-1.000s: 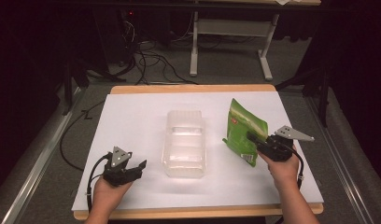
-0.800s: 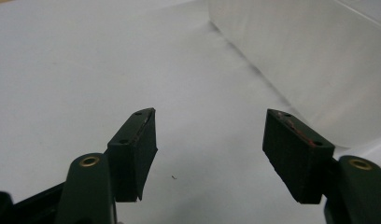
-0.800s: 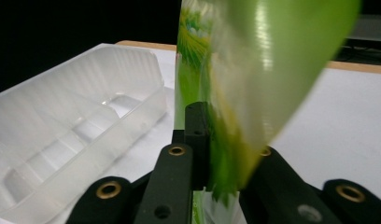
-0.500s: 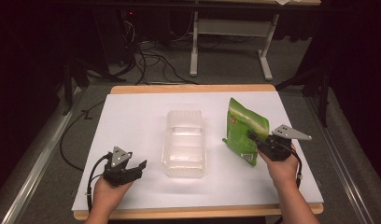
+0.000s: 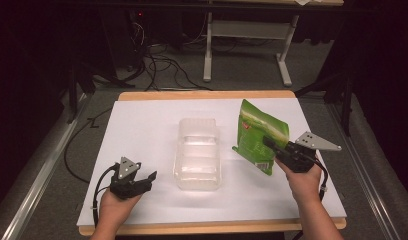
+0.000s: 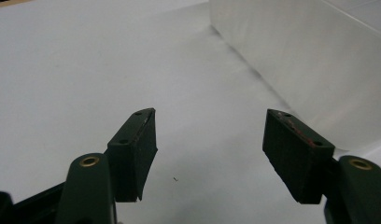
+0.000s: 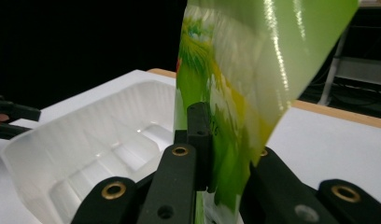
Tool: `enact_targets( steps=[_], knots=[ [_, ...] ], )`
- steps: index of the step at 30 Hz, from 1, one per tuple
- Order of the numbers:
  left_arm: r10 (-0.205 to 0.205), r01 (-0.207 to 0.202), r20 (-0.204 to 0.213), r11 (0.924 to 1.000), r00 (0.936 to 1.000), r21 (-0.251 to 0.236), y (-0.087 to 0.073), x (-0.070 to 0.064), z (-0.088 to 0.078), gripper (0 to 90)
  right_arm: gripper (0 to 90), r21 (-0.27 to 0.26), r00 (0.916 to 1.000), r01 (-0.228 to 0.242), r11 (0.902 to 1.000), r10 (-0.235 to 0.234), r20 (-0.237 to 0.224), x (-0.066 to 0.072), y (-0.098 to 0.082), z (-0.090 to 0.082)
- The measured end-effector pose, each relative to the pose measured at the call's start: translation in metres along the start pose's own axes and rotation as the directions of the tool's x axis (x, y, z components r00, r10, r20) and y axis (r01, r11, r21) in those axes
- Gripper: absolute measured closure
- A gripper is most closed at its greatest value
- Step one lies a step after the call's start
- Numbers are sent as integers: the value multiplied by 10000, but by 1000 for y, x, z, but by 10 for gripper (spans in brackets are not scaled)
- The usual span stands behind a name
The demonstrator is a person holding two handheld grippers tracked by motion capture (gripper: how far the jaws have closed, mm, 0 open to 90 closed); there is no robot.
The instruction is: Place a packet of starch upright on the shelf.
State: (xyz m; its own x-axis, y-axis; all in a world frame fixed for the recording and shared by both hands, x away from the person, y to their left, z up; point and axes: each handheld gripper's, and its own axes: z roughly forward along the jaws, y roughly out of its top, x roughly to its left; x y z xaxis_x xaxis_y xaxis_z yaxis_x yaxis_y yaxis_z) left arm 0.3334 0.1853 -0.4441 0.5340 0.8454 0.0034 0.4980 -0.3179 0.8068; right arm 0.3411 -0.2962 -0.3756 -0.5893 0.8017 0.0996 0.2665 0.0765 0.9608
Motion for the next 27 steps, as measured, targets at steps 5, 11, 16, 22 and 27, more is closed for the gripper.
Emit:
enact_targets(
  steps=[5,11,16,22,27],
  knots=[
    [2,-2,-12,10000,10000,1,0,1,0,355,877,-245,9990,143,9996,-152,-409,7,8,-1],
    [21,-21,-29,10000,10000,-48,0,1,0,355,877,-449,9940,375,9983,-419,-1009,23,20,3],
    [-16,16,-39,9999,10000,-107,0,2,-1,355,877,-553,9849,543,9970,-626,-1611,37,27,12],
    [-36,36,-29,10000,10000,-88,0,2,-1,354,877,-520,9741,633,9966,-730,-2138,50,34,26],
    [-39,38,-37,9999,10000,-105,-1,3,-2,354,876,-534,9638,687,9962,-801,-2542,59,39,39]
  ],
)
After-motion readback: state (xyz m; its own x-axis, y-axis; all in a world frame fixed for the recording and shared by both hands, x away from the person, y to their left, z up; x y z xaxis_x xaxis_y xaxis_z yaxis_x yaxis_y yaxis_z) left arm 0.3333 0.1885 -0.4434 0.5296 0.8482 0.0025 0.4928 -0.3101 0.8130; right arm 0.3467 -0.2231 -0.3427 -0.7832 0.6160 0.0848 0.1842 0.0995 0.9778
